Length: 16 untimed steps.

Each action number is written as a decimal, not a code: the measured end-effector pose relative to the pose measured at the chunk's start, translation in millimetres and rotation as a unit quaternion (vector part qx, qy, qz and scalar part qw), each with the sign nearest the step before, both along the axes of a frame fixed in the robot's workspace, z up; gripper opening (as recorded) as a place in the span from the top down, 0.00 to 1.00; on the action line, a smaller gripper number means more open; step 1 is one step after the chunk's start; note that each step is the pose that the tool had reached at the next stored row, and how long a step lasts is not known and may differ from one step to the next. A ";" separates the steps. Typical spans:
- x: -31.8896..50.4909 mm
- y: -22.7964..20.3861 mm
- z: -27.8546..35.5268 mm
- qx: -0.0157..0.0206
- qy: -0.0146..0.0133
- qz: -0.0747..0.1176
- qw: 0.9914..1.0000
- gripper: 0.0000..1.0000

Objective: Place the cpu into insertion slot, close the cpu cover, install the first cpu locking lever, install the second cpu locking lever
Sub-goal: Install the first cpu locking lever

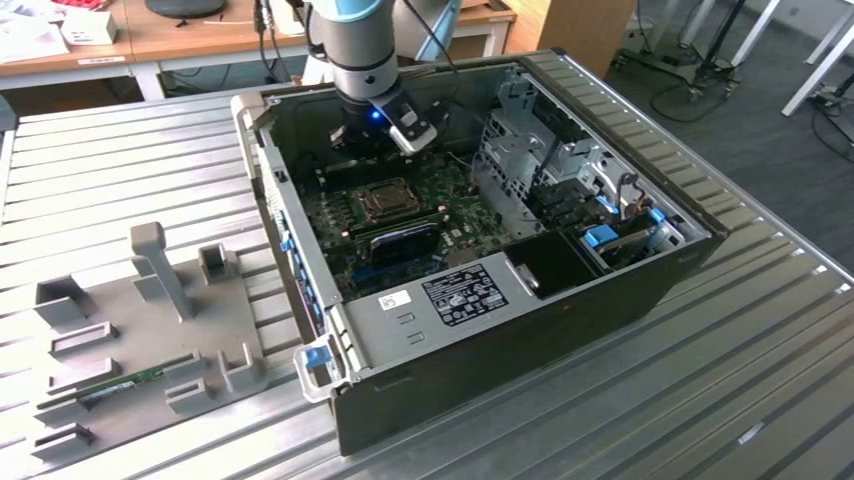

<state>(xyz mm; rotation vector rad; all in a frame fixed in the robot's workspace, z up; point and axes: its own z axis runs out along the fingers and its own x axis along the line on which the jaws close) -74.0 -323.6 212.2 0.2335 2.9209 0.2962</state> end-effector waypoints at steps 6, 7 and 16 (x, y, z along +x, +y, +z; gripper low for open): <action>0.0 0.0 0.1 -0.044 0.043 0.000 0.998 0.90; 0.0 0.0 0.0 -0.051 0.050 0.000 0.997 0.90; 0.4 -0.1 0.0 -0.085 0.088 0.001 0.993 0.90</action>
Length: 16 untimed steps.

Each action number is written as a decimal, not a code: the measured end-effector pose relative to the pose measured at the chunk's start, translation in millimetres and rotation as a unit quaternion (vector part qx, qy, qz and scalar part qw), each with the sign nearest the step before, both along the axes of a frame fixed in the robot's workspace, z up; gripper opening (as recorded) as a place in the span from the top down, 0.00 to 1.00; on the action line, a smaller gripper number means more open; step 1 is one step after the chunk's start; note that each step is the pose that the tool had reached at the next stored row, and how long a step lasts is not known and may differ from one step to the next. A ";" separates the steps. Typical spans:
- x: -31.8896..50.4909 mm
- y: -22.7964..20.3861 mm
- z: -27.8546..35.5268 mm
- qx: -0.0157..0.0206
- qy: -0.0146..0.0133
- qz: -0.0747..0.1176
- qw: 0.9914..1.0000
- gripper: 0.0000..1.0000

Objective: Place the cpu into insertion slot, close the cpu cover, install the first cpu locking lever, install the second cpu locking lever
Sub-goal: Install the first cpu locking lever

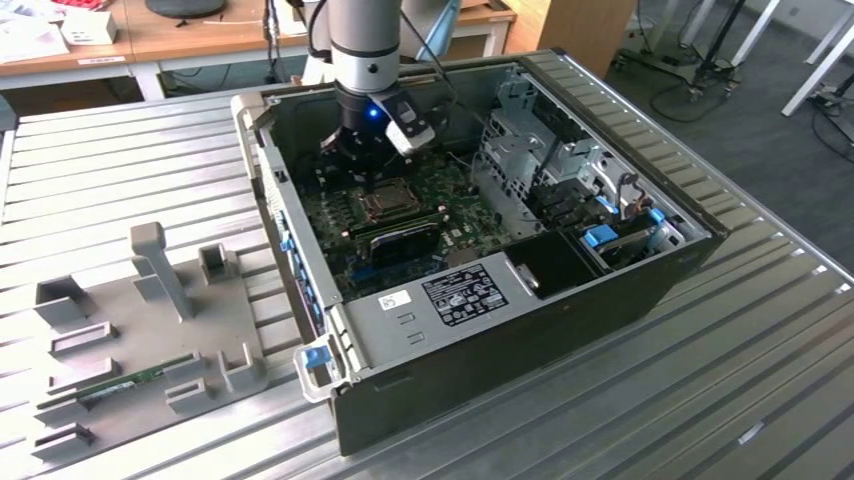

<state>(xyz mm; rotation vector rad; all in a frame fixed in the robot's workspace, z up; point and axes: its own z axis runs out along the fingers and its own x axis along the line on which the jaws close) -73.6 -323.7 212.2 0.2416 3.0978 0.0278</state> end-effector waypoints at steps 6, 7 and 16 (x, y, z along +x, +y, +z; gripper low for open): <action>0.7 0.0 -0.5 0.000 0.000 0.044 0.999 0.90; 0.8 0.0 -0.5 0.000 0.000 0.052 0.999 0.90; 12.9 -0.4 -0.5 0.000 0.000 0.068 0.998 0.90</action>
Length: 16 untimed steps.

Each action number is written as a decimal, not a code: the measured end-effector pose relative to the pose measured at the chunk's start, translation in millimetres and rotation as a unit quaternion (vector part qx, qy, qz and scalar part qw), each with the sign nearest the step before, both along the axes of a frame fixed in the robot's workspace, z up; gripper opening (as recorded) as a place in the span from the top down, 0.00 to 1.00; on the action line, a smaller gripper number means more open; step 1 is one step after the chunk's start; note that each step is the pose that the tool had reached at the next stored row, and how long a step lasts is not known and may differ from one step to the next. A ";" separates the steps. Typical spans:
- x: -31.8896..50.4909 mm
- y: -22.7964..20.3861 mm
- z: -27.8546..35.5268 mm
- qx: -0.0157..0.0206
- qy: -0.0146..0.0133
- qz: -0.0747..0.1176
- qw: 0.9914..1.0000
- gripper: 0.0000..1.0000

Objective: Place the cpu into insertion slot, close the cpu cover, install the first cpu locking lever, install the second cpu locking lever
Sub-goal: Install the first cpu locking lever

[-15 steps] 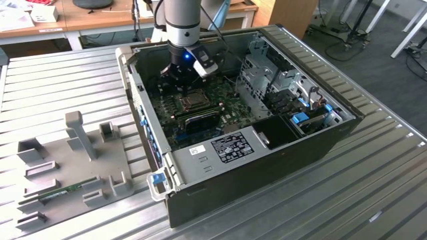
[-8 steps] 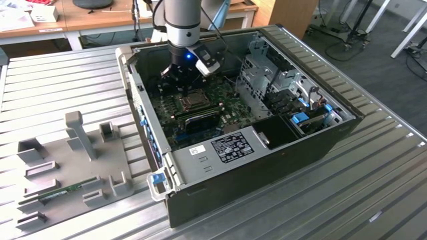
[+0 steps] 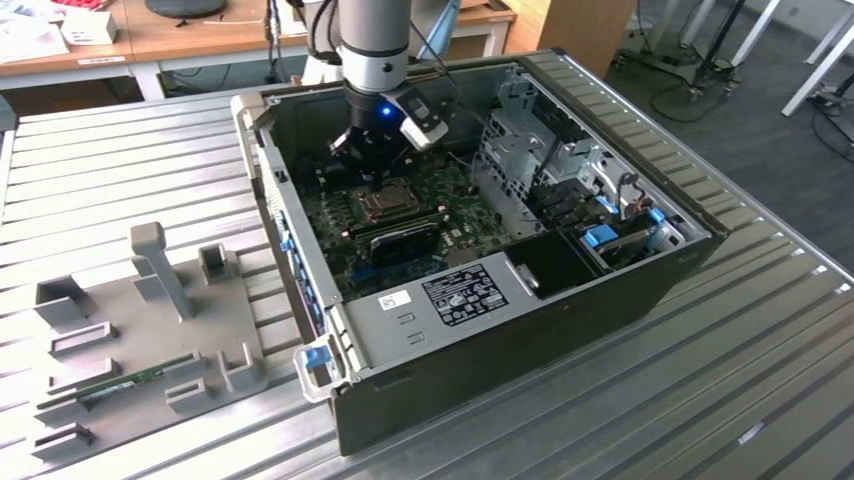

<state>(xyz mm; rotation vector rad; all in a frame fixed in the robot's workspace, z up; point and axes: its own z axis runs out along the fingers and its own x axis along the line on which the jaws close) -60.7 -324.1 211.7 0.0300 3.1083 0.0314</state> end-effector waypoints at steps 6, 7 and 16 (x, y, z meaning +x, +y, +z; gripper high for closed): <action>7.7 -0.1 0.0 0.000 0.000 0.005 1.000 0.90; 7.7 -0.1 0.0 0.000 0.000 0.005 1.000 0.90; 7.7 -0.1 11.6 0.000 0.000 0.005 1.000 0.90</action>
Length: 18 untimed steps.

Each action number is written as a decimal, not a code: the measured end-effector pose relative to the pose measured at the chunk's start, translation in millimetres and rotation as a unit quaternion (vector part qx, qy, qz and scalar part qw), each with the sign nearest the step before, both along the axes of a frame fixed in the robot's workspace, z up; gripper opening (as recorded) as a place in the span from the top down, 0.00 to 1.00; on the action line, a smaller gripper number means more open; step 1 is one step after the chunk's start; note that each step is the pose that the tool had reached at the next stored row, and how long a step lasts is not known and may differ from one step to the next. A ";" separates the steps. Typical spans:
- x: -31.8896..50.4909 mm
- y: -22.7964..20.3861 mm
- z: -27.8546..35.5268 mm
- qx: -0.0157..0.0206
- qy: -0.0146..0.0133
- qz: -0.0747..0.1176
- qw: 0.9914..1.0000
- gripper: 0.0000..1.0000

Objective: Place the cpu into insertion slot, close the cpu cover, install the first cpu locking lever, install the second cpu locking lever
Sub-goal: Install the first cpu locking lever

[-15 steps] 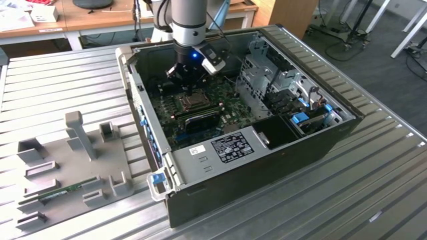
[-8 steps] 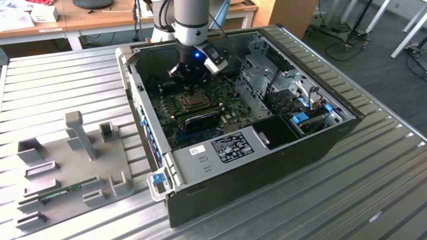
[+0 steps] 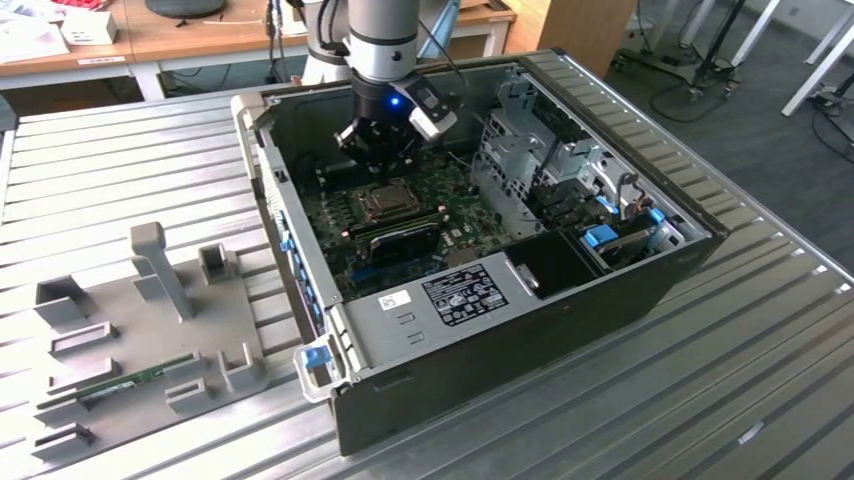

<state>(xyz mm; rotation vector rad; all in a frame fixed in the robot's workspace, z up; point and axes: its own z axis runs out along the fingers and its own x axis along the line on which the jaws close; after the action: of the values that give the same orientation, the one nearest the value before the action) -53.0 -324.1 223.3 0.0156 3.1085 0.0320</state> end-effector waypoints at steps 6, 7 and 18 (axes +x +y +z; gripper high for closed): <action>7.2 -0.1 0.1 0.000 0.000 0.000 1.000 0.90; 7.9 -0.2 0.1 0.000 0.000 0.000 1.000 0.90; 8.1 -11.8 0.0 0.000 0.000 0.000 1.000 0.90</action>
<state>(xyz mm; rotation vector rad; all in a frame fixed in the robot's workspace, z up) -44.9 -336.0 223.3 0.0155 3.1085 0.0319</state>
